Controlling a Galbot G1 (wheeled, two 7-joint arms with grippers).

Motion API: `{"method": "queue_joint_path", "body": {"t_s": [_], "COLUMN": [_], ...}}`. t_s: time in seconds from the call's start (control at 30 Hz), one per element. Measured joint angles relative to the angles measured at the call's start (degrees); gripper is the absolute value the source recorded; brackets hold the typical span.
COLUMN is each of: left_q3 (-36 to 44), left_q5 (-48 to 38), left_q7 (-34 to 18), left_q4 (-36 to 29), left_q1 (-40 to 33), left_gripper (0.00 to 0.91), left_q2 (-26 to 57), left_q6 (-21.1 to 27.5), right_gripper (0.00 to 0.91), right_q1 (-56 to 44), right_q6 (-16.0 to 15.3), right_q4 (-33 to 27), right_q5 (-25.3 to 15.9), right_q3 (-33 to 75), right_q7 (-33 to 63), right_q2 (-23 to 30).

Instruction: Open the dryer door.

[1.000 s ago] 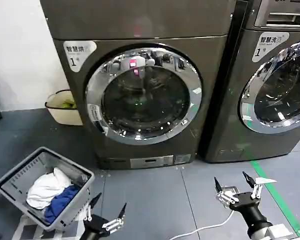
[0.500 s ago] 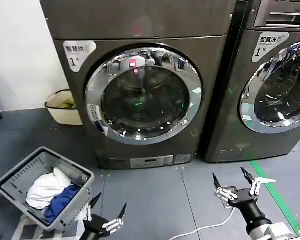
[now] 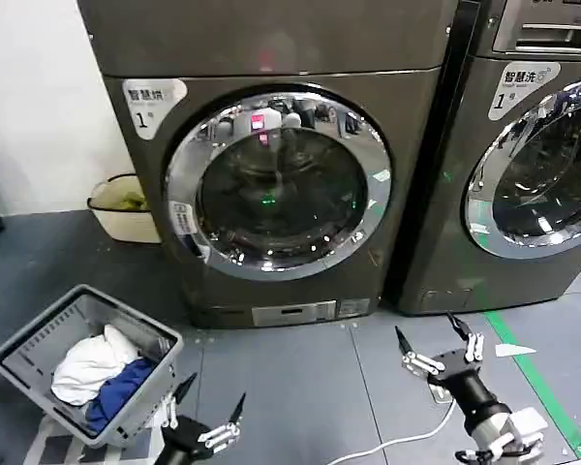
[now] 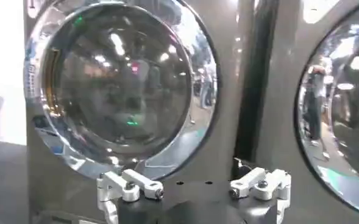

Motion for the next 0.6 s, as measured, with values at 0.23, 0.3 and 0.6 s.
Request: {"method": "queue_joint_path", "body": {"t_s": [0.23, 0.3, 0.6], "left_q3": [0.0, 0.0, 0.1], "left_q5": [0.1, 0.1, 0.2], "left_q7": [0.0, 0.0, 0.1], "left_q4": [0.0, 0.0, -0.2], "left_q1": [0.0, 0.0, -0.1], "left_gripper": [0.907, 0.907, 0.907], "left_q2": [0.0, 0.0, -0.1], "left_q6": [-0.1, -0.1, -0.3], "right_gripper": [0.907, 0.907, 0.907], "right_q1": [5.5, 7.0, 12.2], "right_q6": [1.2, 1.9, 3.7], "right_q4": [-3.1, -4.2, -7.9], "right_q5": [2.2, 2.6, 5.2], "right_q3": [-2.5, -3.5, -8.5], "right_q7": [-1.5, -2.5, -4.6], "right_q2": [-4.7, -6.1, -10.9]}}
